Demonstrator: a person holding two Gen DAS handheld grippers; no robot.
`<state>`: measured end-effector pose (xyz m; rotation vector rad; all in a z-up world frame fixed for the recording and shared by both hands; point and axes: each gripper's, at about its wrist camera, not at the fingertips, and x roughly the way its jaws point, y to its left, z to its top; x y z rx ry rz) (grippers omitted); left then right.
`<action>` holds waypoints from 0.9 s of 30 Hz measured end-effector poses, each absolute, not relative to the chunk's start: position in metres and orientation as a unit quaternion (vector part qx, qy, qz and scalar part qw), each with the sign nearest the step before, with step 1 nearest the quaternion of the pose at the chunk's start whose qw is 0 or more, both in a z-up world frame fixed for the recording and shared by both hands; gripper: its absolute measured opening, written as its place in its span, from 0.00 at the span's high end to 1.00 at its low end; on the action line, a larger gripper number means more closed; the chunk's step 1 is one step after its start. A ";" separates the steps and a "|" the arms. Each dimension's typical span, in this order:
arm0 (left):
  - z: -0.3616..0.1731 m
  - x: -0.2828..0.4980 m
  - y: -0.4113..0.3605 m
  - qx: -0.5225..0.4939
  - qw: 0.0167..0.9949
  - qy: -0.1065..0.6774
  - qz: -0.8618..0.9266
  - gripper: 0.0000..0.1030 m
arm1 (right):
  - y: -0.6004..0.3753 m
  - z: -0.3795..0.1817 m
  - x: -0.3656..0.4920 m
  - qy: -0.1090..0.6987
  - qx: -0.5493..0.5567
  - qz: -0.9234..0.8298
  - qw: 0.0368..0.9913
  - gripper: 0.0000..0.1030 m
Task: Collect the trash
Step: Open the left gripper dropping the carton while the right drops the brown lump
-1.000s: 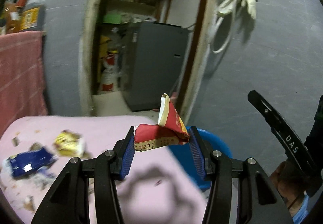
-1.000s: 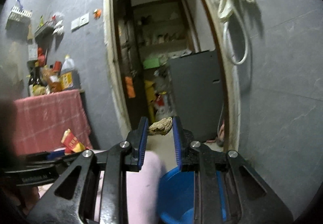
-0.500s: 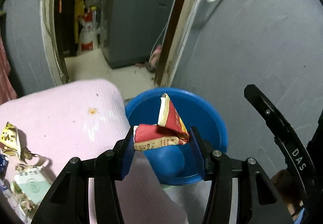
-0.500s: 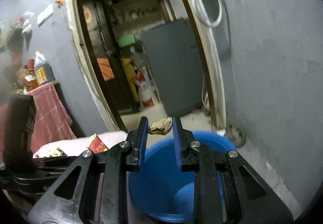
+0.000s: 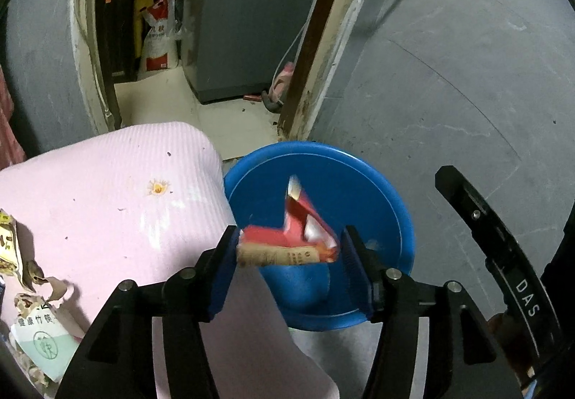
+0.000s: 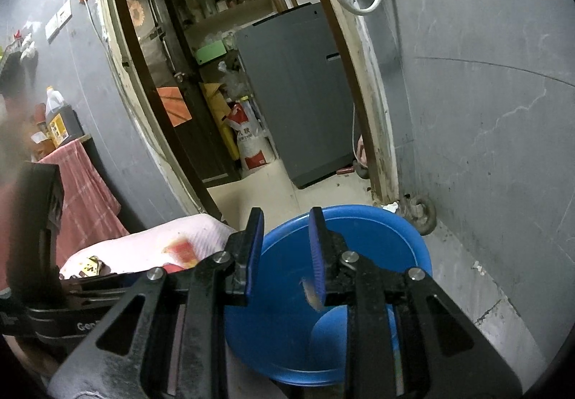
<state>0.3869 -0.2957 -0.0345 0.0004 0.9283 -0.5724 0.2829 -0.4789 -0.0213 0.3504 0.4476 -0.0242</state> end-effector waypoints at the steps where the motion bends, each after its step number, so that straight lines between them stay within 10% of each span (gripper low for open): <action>1: -0.034 0.387 -0.295 -0.003 0.855 0.443 -0.271 0.49 | -0.479 -0.021 0.283 0.221 0.173 -0.013 0.960 0.74; 10: -0.020 0.379 -0.279 -0.030 0.872 0.416 -0.254 0.40 | -0.479 -0.015 0.279 0.202 0.169 -0.024 0.964 0.70; 23: 0.029 0.336 -0.215 -0.060 0.930 0.298 -0.206 0.22 | -0.451 0.005 0.268 0.155 0.145 0.005 0.977 0.16; 27: 0.036 0.317 -0.187 -0.066 0.951 0.252 -0.168 0.02 | -0.436 0.012 0.264 0.128 0.139 0.033 0.982 0.03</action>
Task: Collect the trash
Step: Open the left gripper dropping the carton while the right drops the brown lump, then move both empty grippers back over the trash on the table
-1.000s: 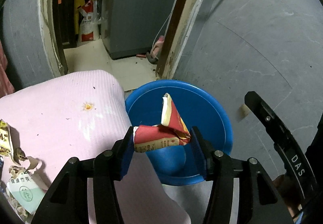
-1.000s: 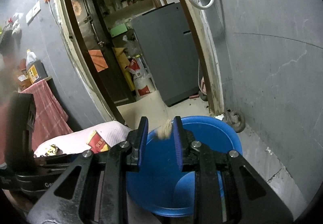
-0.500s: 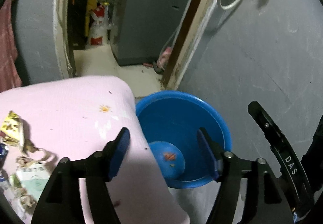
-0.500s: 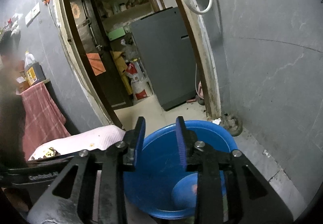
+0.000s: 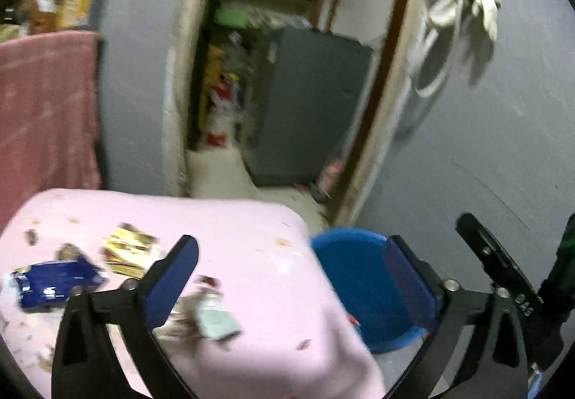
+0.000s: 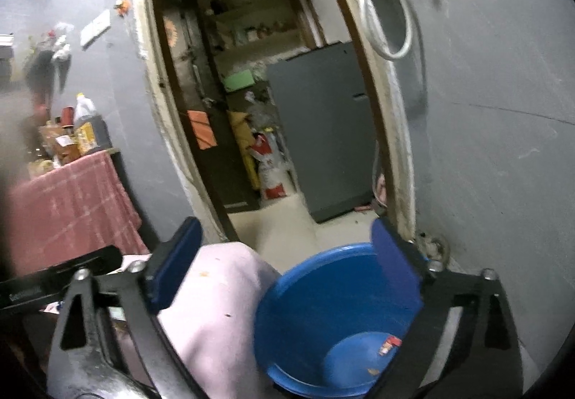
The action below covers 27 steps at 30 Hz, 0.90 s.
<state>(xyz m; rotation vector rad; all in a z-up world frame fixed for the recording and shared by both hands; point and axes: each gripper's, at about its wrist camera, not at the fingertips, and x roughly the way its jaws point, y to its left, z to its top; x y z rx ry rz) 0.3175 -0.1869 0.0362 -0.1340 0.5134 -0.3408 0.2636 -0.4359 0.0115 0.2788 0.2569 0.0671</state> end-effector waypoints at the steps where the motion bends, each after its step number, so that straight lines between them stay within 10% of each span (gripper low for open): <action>1: 0.037 0.312 -0.180 -0.067 0.954 0.241 -0.164 0.02 | -0.433 0.013 0.262 0.122 0.137 0.040 0.982 0.01; 27: -0.002 0.238 -0.048 -0.077 0.977 0.198 0.020 0.02 | -0.310 0.004 0.263 0.125 0.039 0.199 0.971 0.00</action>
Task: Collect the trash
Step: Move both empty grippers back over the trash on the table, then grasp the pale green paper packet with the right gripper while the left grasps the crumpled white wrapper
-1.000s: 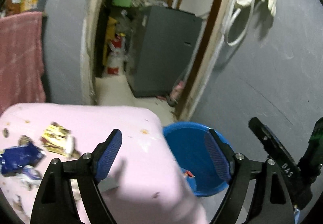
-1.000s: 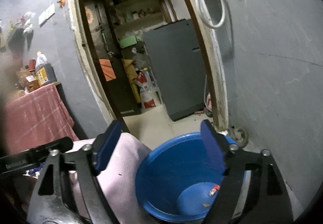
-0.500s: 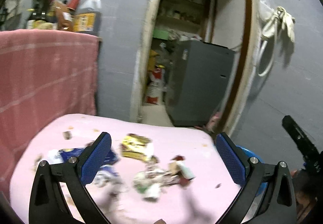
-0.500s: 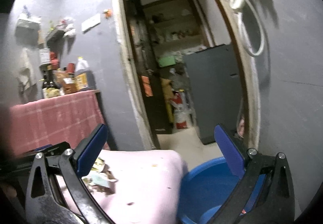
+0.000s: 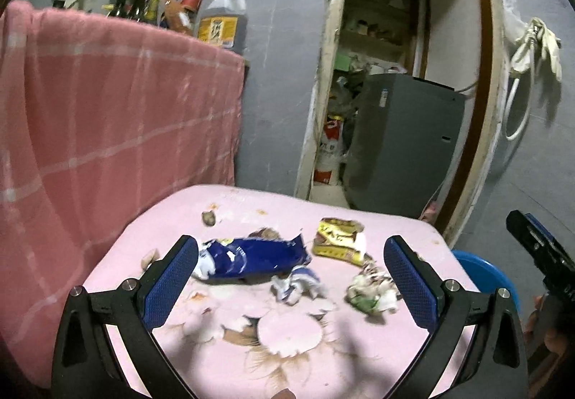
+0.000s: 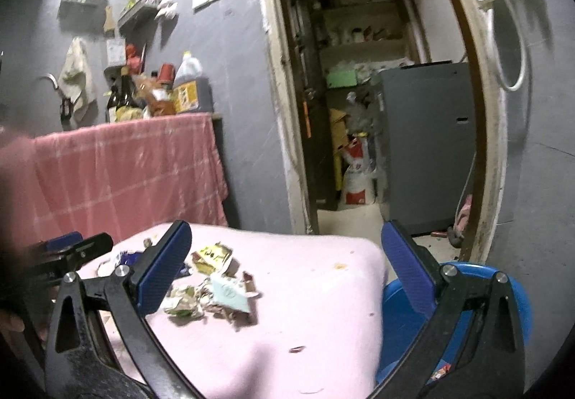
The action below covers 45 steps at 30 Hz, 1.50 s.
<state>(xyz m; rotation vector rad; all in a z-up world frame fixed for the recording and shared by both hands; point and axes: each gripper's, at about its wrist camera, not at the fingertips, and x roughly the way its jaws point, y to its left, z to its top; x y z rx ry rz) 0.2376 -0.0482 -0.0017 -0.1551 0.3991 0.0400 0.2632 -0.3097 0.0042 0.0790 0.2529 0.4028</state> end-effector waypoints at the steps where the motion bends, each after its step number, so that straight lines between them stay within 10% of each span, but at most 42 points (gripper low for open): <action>1: -0.004 0.238 -0.045 -0.080 0.976 0.204 0.020 0.02 | -0.306 0.002 0.265 0.131 0.036 0.203 0.970 0.00; 16: -0.029 0.261 -0.036 -0.096 0.947 0.305 0.039 0.02 | -0.274 -0.026 0.293 0.234 -0.011 0.220 0.947 0.01; 23: -0.036 0.272 -0.042 -0.090 0.935 0.344 0.014 0.04 | -0.264 -0.033 0.301 0.271 -0.027 0.232 0.934 0.18; 40: -0.041 0.305 -0.046 -0.086 0.913 0.396 -0.040 0.50 | -0.250 -0.044 0.313 0.322 -0.006 0.274 0.906 0.71; 45: -0.043 0.308 -0.050 -0.083 0.911 0.402 -0.047 0.63 | -0.255 -0.043 0.311 0.319 0.007 0.280 0.906 0.71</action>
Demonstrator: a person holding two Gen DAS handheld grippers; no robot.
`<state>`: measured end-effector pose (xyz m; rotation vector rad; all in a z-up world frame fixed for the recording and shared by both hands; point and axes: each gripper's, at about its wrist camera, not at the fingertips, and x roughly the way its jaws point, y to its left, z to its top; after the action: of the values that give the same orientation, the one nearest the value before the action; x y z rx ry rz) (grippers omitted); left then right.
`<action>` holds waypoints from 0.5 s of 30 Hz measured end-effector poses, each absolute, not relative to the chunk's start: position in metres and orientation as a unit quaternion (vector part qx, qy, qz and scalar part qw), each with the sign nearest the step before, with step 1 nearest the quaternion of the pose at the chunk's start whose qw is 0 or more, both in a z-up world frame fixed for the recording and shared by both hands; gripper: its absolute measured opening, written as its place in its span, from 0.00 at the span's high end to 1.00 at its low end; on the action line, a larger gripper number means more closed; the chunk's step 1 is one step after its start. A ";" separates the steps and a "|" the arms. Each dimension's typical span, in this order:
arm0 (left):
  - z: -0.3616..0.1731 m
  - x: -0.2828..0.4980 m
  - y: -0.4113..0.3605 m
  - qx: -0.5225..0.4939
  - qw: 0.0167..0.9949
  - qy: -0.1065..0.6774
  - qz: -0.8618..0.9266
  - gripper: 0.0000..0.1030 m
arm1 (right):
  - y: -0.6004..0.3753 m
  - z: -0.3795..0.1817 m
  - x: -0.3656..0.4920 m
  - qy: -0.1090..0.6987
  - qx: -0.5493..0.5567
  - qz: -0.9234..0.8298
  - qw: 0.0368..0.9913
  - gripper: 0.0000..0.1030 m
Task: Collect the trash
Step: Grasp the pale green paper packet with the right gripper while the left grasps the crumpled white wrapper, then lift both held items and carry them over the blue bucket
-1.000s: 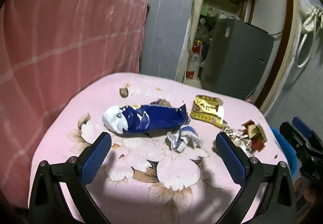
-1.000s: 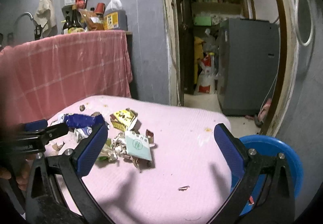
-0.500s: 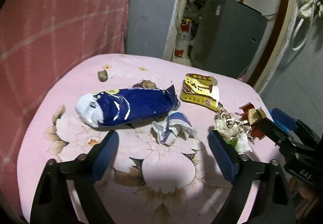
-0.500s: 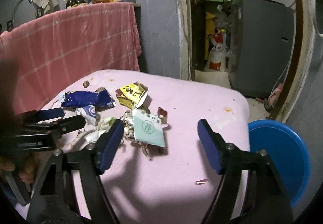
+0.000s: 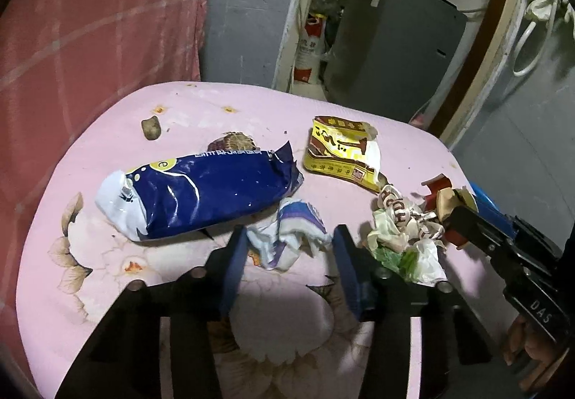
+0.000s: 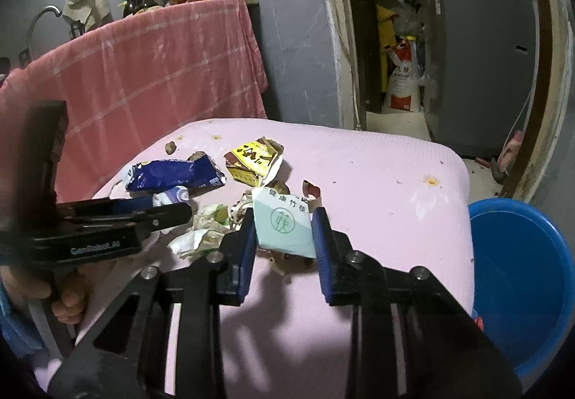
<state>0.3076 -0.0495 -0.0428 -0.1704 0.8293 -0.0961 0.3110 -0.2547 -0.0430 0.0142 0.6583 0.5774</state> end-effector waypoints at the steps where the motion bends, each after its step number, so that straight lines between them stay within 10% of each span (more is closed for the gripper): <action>1: -0.043 0.307 -0.050 -0.083 0.910 0.403 -0.048 0.65 | -0.256 -0.043 0.311 0.318 0.010 0.280 0.906 0.71; 15: -0.039 0.295 -0.055 -0.084 0.915 0.391 -0.053 0.81 | -0.277 -0.031 0.305 0.279 0.037 0.259 0.924 0.71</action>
<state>0.2953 -0.0552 -0.0394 -0.1737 0.8056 -0.1081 0.3048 -0.2766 -0.0313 0.0749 0.5734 0.5309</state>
